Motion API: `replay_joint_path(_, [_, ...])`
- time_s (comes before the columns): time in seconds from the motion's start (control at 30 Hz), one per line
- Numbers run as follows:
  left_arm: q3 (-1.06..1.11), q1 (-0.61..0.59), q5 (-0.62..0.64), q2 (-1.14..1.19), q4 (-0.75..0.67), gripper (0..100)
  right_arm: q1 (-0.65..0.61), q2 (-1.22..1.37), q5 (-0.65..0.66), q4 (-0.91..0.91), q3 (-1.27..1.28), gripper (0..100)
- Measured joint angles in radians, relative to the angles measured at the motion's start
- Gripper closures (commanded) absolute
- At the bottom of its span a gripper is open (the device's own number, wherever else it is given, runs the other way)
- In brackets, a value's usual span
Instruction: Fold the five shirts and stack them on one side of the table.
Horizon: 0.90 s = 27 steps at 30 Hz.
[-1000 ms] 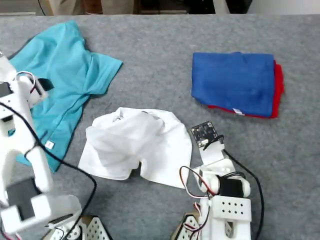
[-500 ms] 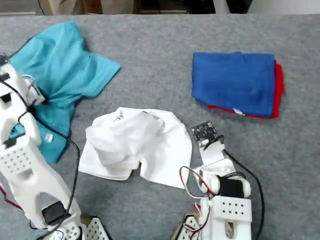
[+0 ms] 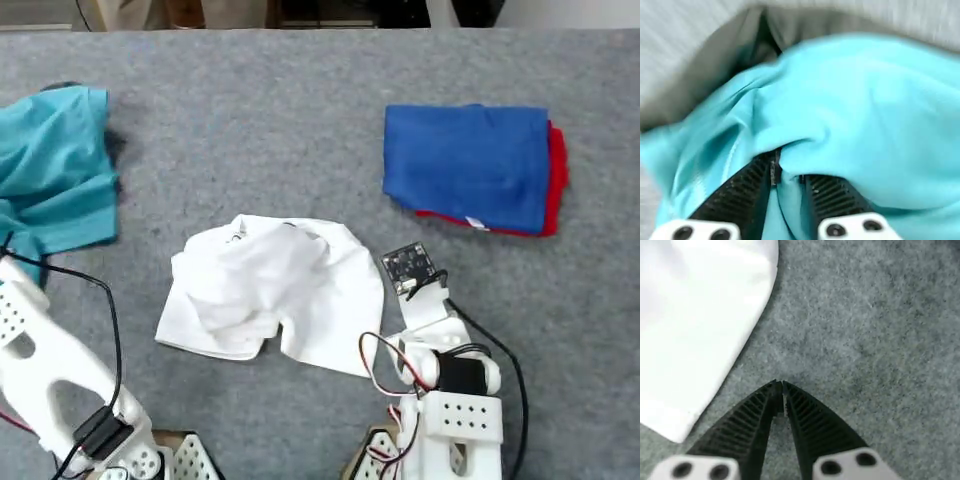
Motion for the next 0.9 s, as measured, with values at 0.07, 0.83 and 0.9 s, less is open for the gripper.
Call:
replay_joint_path(0.07, [-0.011,-0.002,-0.017,-0.006,0.044,93,0.0,0.0,0.0,0.0,0.0,99.7])
replay_joint_path(0.83, [0.904,0.269,0.04,-1.154,0.305,77,-0.183,0.399,0.089,0.118,-0.922,73.7])
replay_joint_path(0.9, [1.119,0.299,0.034,-1.289,0.258,77,-0.27,0.517,0.091,0.227,-1.048,73.7])
